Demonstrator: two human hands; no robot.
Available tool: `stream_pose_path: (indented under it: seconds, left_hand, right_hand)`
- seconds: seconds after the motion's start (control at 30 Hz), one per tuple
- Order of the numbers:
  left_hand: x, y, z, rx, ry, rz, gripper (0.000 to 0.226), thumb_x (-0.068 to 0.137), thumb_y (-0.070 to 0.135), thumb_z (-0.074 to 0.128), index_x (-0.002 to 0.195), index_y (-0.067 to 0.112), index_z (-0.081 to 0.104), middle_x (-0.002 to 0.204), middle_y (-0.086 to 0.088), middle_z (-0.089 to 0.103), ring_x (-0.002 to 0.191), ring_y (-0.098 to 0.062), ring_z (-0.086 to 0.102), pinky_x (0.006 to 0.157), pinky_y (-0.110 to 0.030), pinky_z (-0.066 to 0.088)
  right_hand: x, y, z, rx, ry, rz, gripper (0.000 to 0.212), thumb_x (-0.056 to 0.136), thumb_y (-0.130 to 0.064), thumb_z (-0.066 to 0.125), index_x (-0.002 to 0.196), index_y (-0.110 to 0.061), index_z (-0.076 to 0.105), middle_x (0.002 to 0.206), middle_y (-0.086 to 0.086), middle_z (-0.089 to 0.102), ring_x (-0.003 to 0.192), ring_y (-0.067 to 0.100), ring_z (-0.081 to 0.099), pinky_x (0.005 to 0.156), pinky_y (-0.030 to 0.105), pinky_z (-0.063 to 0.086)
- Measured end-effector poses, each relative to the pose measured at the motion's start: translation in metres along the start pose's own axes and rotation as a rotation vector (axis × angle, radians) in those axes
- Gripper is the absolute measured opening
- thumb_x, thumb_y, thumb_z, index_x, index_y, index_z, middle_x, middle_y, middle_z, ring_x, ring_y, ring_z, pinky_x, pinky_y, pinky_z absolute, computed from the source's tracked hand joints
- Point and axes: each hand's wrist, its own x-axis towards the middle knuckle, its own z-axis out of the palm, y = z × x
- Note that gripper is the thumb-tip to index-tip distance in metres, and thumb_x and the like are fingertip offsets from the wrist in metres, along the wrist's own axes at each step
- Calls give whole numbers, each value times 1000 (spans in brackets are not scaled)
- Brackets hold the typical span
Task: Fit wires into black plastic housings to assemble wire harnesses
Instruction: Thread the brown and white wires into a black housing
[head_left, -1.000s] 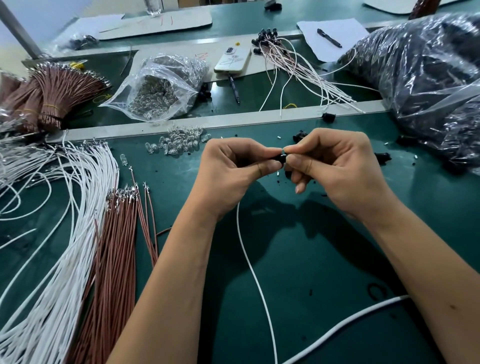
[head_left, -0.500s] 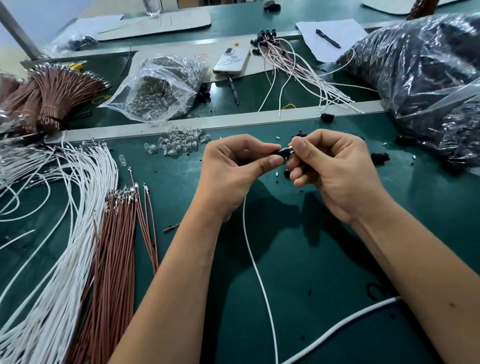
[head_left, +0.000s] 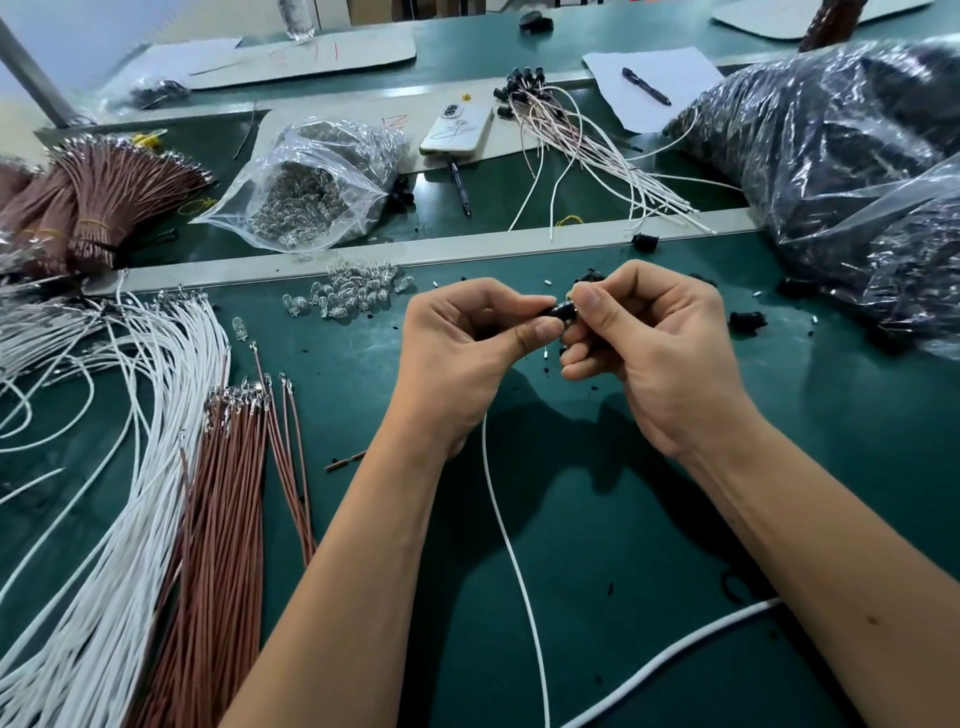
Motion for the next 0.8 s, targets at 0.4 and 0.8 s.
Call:
stream_pose_path:
  seconds: [0.4,0.8]
  left_hand:
    - [1,3,1,-102,57,-75,16,70,8,79,84,5,72,82,-13,76,77,-22,72,73,-24,54]
    - [0,7,8,-186,15,-60,14,72,8,82,68,20,75,84,-5,76,73,-20,67,72,-26,54]
  right_hand:
    - [7,-3,-8,42,-53,53,35,104,-29,52,97,-3,76,75,14,69,58,24,64,48,28,56]
    - [9,1,-16,-363,-55,-391,18,89,-9,82,95,3,71,77,0,71,56,23,69,50,50,60]
